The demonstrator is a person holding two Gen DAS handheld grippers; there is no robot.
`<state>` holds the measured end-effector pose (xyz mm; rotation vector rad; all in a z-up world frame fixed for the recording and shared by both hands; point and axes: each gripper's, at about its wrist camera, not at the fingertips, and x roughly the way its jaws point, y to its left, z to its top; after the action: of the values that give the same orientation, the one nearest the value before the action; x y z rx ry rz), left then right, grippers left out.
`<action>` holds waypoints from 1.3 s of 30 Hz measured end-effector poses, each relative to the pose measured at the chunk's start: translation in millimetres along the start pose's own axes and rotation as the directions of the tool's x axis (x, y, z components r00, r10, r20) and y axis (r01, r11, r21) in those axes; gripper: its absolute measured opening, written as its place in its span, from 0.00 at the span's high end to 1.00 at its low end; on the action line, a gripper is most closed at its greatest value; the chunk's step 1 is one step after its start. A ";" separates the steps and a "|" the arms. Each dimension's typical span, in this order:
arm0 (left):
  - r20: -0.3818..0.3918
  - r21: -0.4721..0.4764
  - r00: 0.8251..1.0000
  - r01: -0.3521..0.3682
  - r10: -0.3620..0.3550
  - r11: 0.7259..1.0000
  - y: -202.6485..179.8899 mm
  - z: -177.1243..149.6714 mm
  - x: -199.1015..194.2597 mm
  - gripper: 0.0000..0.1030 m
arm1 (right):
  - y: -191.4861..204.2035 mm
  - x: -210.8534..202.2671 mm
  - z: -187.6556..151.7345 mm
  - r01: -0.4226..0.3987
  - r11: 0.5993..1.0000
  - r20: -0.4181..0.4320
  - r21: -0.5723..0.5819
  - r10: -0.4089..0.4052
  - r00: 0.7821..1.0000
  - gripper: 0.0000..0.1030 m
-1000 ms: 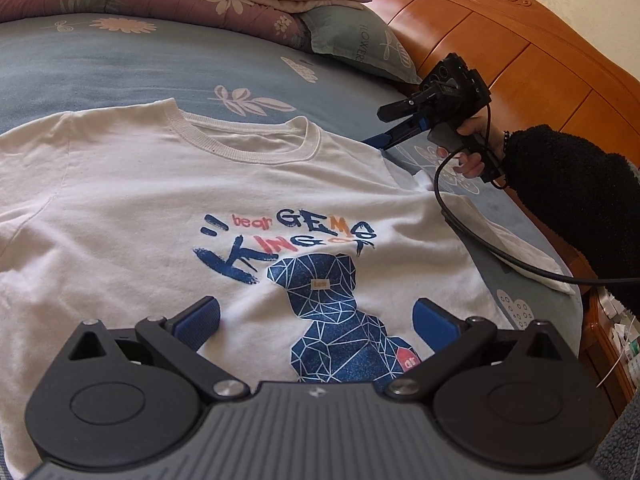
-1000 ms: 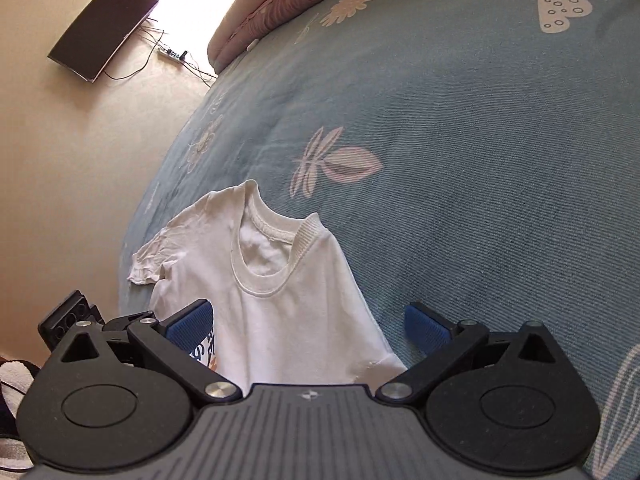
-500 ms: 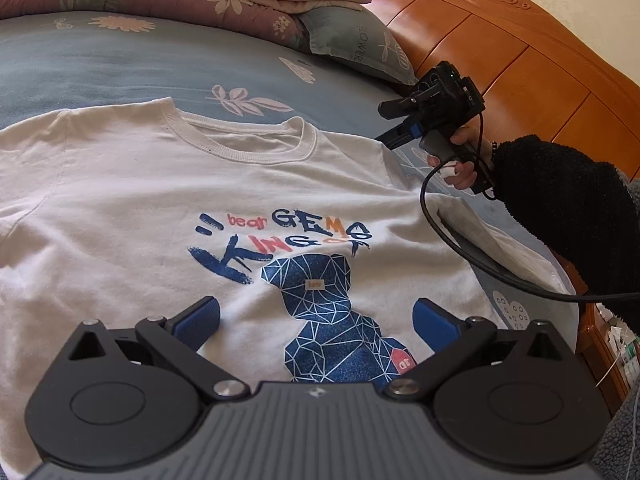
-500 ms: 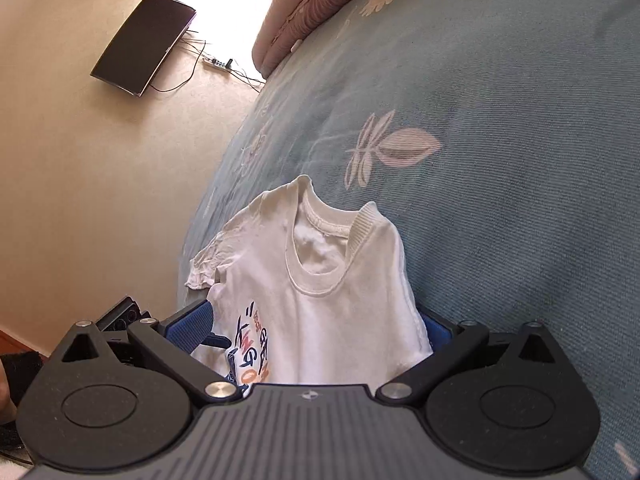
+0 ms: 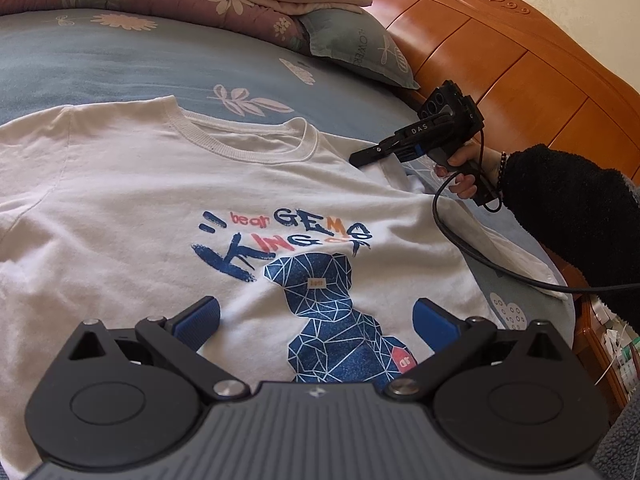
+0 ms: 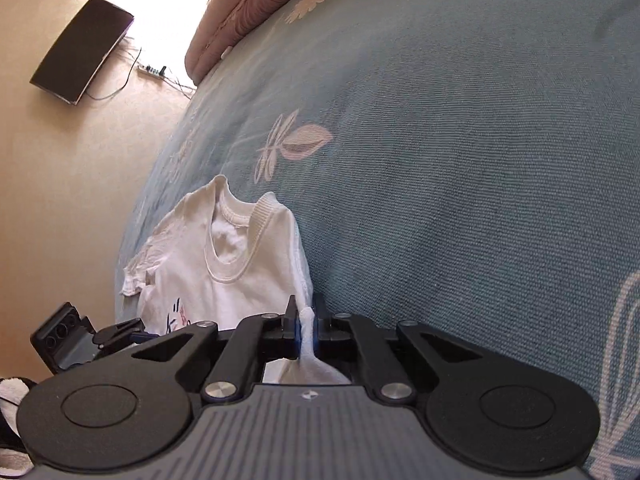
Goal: Fold clothes
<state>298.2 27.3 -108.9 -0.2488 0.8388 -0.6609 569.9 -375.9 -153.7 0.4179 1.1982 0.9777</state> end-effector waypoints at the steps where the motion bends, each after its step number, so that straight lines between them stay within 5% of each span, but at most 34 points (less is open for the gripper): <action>1: 0.000 0.000 1.000 -0.001 0.001 1.000 -0.1 0.0 -0.1 0.01 | -0.6 0.0 -2.8 -0.002 1.000 0.016 -0.004 0.002 1.000 0.97; 7: -0.003 0.002 1.000 -0.009 0.009 1.000 -2.2 0.1 -0.9 0.01 | 25.5 -1.1 0.9 0.115 0.985 0.030 -0.132 -0.112 0.993 0.95; 16: 0.000 0.007 1.000 -0.009 0.009 1.000 -4.0 0.0 -6.8 0.01 | 33.3 -3.7 21.5 0.275 0.949 0.077 -0.152 -0.266 0.961 0.93; 21: 0.050 0.004 0.998 -0.039 0.039 0.999 -0.8 7.1 -22.5 0.01 | 64.8 -10.9 19.2 0.429 0.884 0.136 -0.186 -0.409 0.902 0.58; 28: 0.118 -0.021 0.977 -0.174 0.175 0.984 12.2 21.4 -49.9 0.01 | 154.7 34.9 4.2 0.410 0.818 0.093 -0.402 -0.409 0.908 0.46; 31: 0.140 -0.040 0.966 -0.214 0.218 0.976 19.4 24.1 -60.3 0.01 | 176.2 78.4 -12.1 0.477 0.772 0.058 -0.419 -0.502 0.863 0.45; 34: 0.143 -0.044 0.956 -0.254 0.258 0.966 23.6 26.7 -65.2 0.01 | 177.4 119.1 -24.5 0.596 0.690 0.087 -0.411 -0.622 0.779 0.19; 35: 0.144 -0.041 0.954 -0.261 0.264 0.964 23.6 27.2 -66.0 0.01 | 175.9 127.9 -24.2 0.622 0.668 0.124 -0.409 -0.634 0.763 0.03; 39: 0.151 -0.041 0.953 -0.259 0.262 0.965 23.2 26.6 -69.8 0.01 | 170.1 144.8 -5.1 0.679 0.658 0.221 -0.325 -0.645 0.731 0.00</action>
<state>294.7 88.0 -59.6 -0.2009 0.7136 -0.3803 501.4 -166.8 -115.5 -0.3002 0.9281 0.5104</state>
